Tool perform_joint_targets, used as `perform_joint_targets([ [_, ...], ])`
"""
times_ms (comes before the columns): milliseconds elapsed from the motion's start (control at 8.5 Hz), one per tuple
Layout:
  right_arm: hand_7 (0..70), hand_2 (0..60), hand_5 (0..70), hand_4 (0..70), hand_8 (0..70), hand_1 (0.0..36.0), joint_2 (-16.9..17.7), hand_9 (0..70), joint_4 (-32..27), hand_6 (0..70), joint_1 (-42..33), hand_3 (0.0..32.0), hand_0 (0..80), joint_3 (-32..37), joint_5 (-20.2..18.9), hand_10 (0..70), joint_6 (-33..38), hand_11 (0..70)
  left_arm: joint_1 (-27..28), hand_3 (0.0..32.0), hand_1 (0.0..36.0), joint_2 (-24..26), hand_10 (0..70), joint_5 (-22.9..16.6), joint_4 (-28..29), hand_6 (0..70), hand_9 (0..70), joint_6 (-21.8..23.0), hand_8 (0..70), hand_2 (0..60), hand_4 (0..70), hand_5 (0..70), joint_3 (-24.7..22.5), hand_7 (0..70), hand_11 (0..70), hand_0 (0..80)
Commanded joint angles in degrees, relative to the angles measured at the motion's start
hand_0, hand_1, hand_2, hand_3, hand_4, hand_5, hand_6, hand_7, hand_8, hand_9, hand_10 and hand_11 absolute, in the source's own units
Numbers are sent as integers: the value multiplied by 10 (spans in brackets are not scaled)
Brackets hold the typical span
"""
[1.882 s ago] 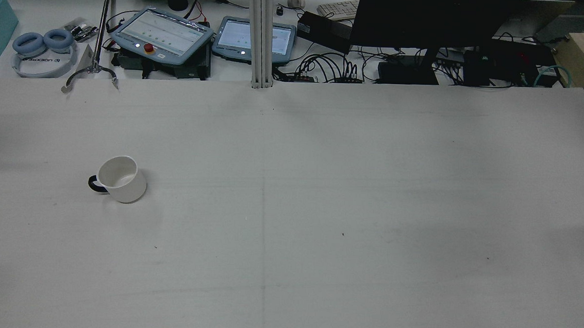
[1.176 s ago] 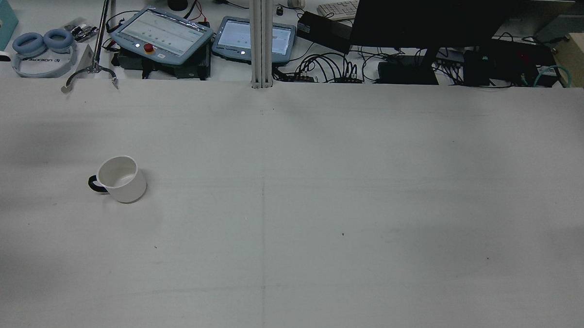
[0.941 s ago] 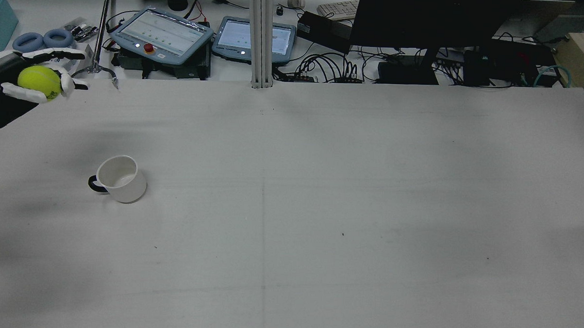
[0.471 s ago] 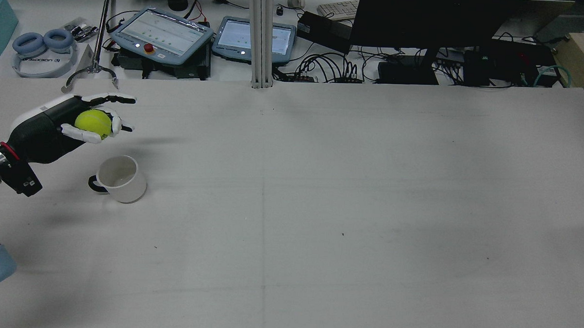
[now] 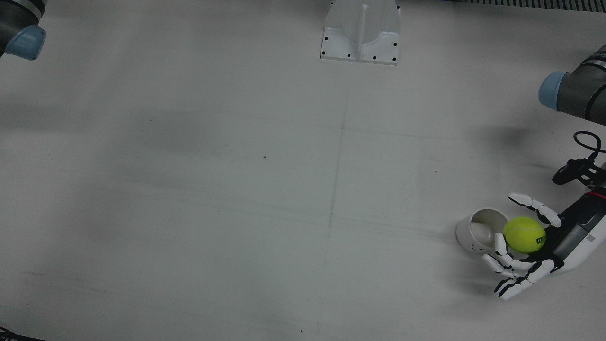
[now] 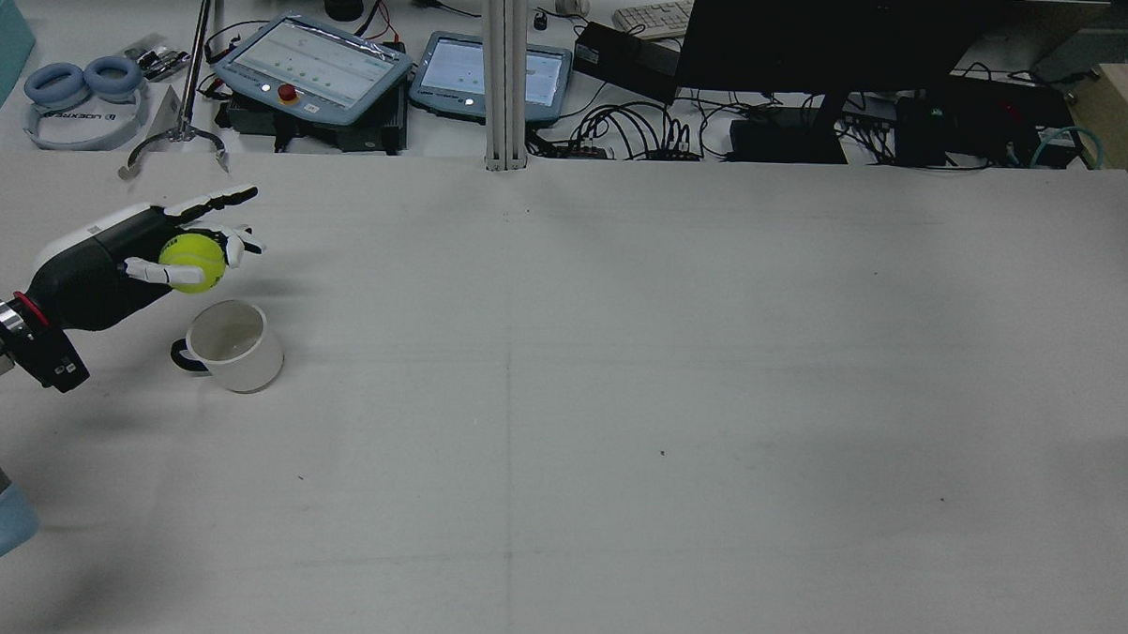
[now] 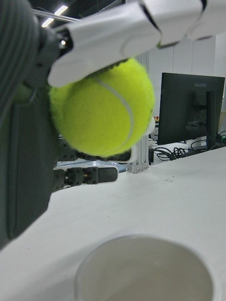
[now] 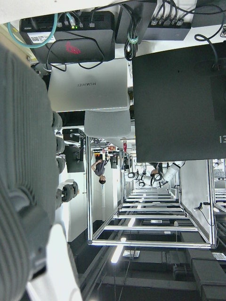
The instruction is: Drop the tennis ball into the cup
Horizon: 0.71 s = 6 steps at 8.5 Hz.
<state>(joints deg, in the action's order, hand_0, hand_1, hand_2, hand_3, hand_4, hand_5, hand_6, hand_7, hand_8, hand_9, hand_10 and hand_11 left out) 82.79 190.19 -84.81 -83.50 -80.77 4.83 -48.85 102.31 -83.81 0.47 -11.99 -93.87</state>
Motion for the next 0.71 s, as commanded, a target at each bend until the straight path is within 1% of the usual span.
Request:
perform_joint_targets([
  [0, 0, 0, 0, 0, 0, 0, 0, 0, 0, 0, 0, 0, 0, 0, 0, 0, 0, 0, 0, 0, 64, -4, 11, 1, 16, 177, 30, 0, 50, 169, 55, 51, 6, 25, 21, 329],
  [118, 0, 0, 0, 0, 0, 0, 0, 0, 0, 0, 0, 0, 0, 0, 0, 0, 0, 0, -1, 0, 55, -4, 7, 1, 16, 229, 27, 2, 57, 185, 49, 60, 3, 4, 14, 292],
  [235, 0, 0, 0, 0, 0, 0, 0, 0, 0, 0, 0, 0, 0, 0, 0, 0, 0, 0, -3, 0, 59, -7, 9, 0, 16, 208, 26, 6, 52, 186, 47, 57, -3, 3, 18, 302],
  [353, 0, 0, 0, 0, 0, 0, 0, 0, 0, 0, 0, 0, 0, 0, 0, 0, 0, 0, -10, 0, 59, -13, 9, -3, 15, 254, 28, 20, 63, 196, 48, 66, -18, 7, 18, 307],
  [471, 0, 0, 0, 0, 0, 0, 0, 0, 0, 0, 0, 0, 0, 0, 0, 0, 0, 0, -62, 0, 67, -29, 6, -4, 9, 171, 26, 38, 46, 192, 52, 51, -26, 9, 14, 320],
  [588, 0, 0, 0, 0, 0, 0, 0, 0, 0, 0, 0, 0, 0, 0, 0, 0, 0, 0, -155, 0, 71, -46, 5, -13, 16, 159, 27, 33, 45, 198, 70, 47, -32, 28, 13, 324],
])
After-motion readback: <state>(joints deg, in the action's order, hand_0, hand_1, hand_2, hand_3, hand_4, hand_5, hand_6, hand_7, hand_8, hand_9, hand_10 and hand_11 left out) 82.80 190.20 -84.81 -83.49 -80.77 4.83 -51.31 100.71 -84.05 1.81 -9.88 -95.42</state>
